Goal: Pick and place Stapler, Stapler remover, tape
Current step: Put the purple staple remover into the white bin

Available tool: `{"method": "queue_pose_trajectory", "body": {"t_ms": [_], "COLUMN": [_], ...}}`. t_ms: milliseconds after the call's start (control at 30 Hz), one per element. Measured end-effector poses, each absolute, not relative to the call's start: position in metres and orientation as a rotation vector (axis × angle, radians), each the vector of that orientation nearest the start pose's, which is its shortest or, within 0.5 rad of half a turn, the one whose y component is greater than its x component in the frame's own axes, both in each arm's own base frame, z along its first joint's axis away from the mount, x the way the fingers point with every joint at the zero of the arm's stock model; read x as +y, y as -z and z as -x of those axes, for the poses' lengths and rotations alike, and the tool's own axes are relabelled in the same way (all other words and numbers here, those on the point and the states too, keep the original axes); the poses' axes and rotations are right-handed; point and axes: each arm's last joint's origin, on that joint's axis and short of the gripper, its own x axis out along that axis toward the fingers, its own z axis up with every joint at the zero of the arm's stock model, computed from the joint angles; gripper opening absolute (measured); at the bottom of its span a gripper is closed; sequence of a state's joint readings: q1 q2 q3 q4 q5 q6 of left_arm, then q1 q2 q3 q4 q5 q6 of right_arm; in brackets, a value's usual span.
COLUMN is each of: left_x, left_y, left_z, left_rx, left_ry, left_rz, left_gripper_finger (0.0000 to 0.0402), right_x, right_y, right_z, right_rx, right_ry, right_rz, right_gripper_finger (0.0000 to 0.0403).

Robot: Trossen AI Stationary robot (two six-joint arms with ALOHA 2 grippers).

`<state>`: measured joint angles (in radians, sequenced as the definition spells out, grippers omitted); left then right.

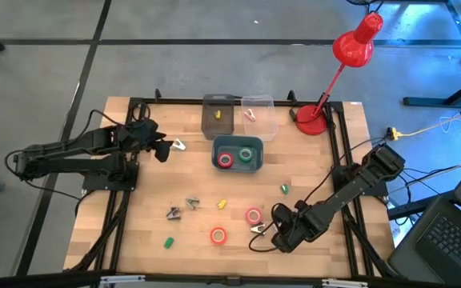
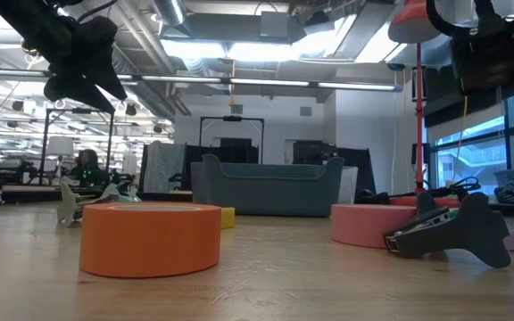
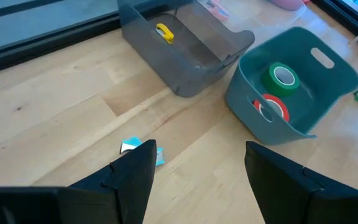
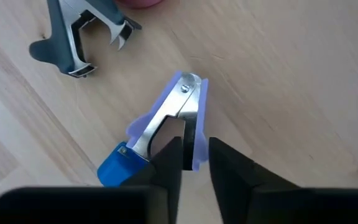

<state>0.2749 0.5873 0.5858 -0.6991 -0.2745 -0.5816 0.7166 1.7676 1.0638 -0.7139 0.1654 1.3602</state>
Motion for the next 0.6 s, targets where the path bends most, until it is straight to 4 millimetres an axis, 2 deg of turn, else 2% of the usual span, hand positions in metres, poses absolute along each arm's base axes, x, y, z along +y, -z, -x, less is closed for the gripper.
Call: {"method": "queue_pose_trajectory", "body": {"t_ms": [133, 433, 600], "left_x": [0.04, 0.04, 0.04], "left_y": [-0.248, -0.248, -0.248], "left_z": [-0.112, -0.112, -0.112], "left_rx": [0.536, 0.536, 0.533], "left_ry": [-0.717, -0.717, -0.72], "left_rz": [0.543, 0.543, 0.551], "left_gripper_finger": [0.0235, 0.0235, 0.0235], "right_x": [0.201, 0.202, 0.2], "right_y": [-0.155, -0.155, -0.165], "right_z": [-0.238, -0.24, -0.239], "right_rx": [1.286, 1.275, 1.236], "right_ry": [0.457, 0.444, 0.45], "right_rz": [-0.535, -0.542, -0.537], "right_gripper_finger": [0.0012, 0.0003, 0.0001]}}
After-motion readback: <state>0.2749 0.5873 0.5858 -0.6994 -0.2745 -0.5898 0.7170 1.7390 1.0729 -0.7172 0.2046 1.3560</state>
